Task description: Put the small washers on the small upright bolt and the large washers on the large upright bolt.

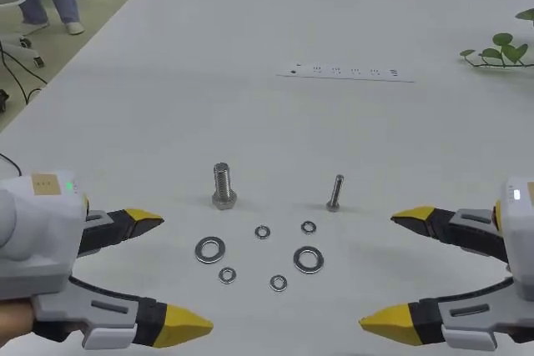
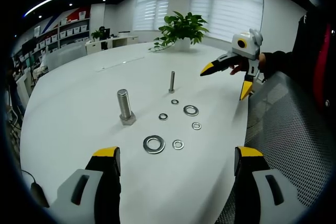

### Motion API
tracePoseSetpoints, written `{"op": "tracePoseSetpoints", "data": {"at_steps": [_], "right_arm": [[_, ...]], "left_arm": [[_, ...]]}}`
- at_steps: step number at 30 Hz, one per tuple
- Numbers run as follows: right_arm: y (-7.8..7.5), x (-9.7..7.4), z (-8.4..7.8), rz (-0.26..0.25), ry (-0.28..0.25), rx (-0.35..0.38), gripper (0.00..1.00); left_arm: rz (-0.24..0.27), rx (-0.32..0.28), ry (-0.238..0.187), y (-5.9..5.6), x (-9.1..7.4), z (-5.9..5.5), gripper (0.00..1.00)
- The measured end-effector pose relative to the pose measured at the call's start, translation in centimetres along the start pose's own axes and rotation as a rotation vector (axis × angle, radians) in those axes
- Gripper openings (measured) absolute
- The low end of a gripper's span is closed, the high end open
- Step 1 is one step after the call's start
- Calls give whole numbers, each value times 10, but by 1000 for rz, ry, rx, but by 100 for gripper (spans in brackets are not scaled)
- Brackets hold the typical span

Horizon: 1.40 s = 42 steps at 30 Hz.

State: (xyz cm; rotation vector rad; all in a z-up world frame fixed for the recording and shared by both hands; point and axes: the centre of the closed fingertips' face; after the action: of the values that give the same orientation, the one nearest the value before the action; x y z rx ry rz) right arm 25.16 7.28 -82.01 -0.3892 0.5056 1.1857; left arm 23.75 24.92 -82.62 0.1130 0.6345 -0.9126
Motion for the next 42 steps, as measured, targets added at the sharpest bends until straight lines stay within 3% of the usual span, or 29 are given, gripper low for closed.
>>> {"op": "tracePoseSetpoints", "data": {"at_steps": [29, 42], "right_arm": [[-1, 0, -1, 4, 3, -8, 83], [-1, -5, 5, 12, 36, -61, 78]], "left_arm": [[-1, 4, 1, -2, 1, 1, 89], [9, -2, -13, -2, -1, 1, 89]]}}
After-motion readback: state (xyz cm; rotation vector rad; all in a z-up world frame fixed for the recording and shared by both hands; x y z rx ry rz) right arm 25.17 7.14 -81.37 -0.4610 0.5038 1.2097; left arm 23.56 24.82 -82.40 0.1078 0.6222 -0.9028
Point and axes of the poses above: the centre of the closed fingertips' face, and the gripper's own axes: x roughly forward along the fingers, y roughly to its left, z roughly out of its top, and after that the axes turned 3 degrees about -x, right-handed
